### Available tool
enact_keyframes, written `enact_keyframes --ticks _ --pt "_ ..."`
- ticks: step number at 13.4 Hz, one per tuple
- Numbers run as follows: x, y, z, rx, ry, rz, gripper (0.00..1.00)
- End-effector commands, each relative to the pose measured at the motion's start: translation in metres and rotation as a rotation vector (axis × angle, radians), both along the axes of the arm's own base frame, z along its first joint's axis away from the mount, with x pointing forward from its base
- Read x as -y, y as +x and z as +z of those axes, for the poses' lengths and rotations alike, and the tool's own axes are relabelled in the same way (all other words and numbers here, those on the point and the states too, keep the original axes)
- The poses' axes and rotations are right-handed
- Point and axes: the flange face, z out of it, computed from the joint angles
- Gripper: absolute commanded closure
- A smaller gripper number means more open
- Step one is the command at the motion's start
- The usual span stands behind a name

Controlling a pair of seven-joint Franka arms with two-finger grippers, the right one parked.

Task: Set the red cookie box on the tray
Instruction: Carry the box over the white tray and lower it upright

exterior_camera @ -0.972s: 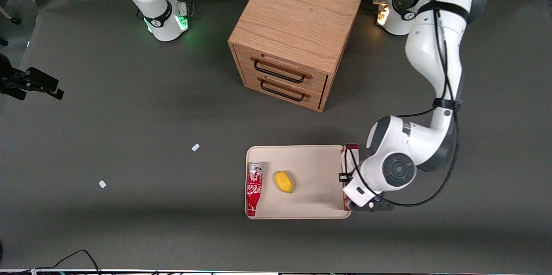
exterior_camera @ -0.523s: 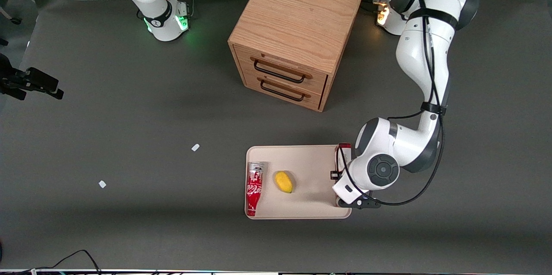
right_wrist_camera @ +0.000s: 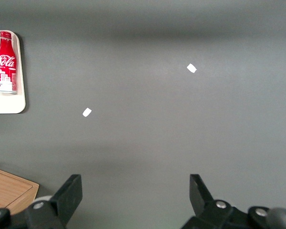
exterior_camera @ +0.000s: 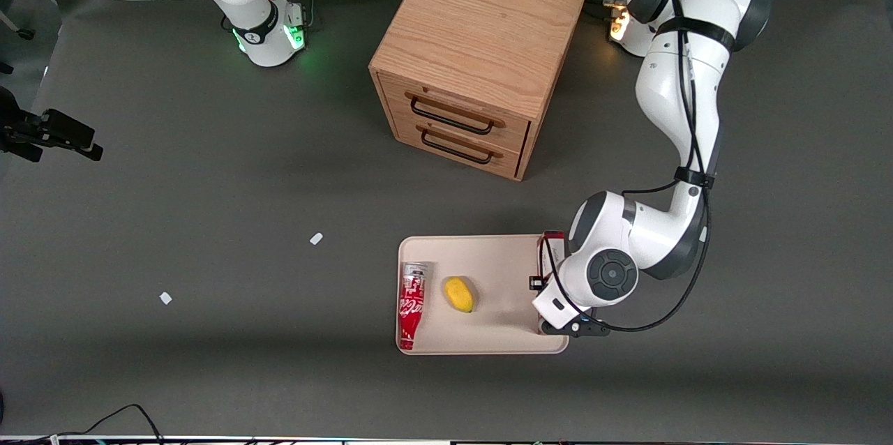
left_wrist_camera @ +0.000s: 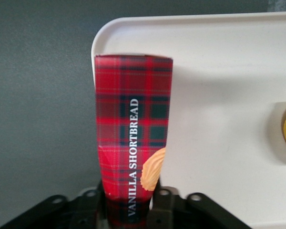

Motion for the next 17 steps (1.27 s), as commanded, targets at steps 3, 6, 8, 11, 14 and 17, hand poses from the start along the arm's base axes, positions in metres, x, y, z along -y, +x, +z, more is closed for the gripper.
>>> enact_keyframes --ticks 3,6,8,11,14,17 --pt "0.0 0.0 0.013 0.02 0.005 0.014 0.0" --pt "-0.001 0.0 0.02 0.024 0.004 0.015 0.0" --pt "-0.001 0.0 0.026 0.029 0.001 0.017 0.0" --pt "-0.005 -0.003 0.053 0.038 -0.023 0.033 0.0" --pt "-0.034 -0.008 0.114 0.071 -0.048 0.059 0.0" --pt "-0.085 -0.026 0.182 0.089 -0.07 0.116 0.0"
